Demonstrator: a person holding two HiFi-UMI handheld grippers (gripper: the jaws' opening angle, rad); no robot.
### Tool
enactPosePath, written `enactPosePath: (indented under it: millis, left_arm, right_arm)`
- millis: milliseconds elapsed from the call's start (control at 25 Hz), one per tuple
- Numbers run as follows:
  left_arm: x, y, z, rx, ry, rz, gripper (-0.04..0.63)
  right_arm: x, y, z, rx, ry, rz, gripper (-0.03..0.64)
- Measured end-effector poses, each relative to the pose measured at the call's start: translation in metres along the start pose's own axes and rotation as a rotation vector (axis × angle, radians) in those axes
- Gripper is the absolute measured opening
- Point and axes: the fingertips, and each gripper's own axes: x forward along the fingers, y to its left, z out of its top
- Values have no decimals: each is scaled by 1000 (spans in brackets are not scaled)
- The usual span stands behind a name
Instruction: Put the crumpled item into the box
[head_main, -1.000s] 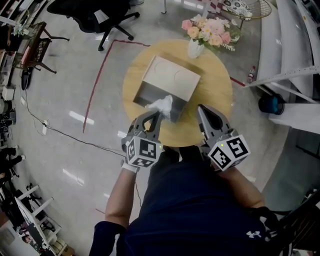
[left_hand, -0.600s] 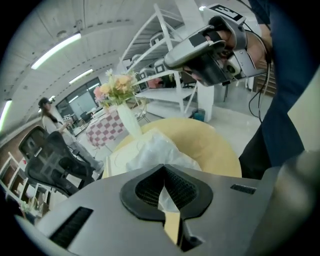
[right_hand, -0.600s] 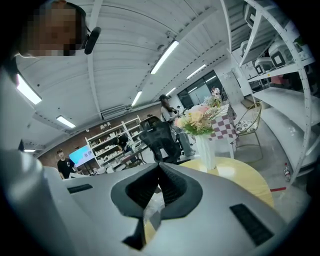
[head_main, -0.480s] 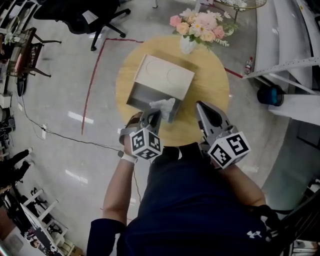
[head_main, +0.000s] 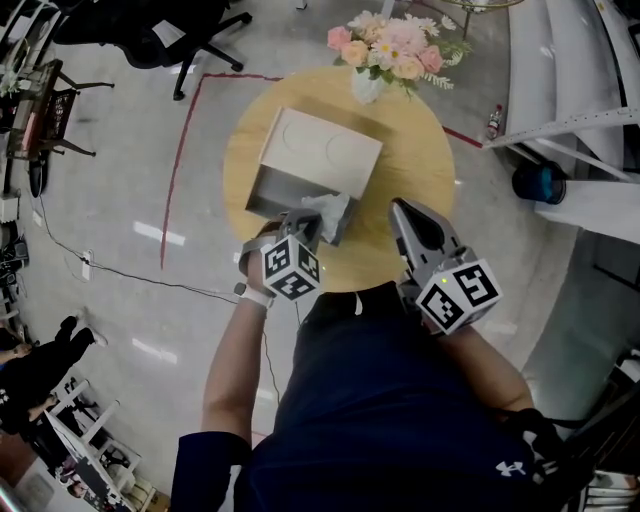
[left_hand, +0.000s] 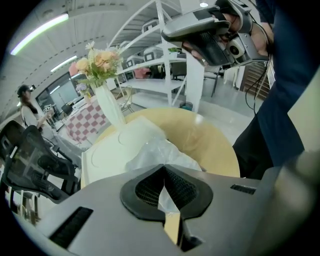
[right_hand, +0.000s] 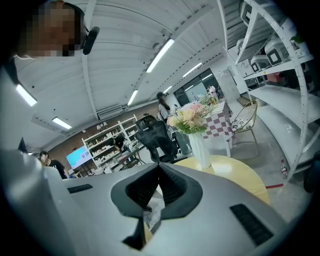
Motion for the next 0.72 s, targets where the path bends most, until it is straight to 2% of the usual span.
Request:
enactPosePath:
  millis: [360, 720]
  left_arm:
    - [28, -7, -15, -9, 57, -83, 17]
    - [50, -9, -28, -26, 118, -98, 18]
  right_arm:
    - [-2, -9, -1, 13, 13, -13, 5]
    - [-9, -21, 1, 26, 10, -47, 5]
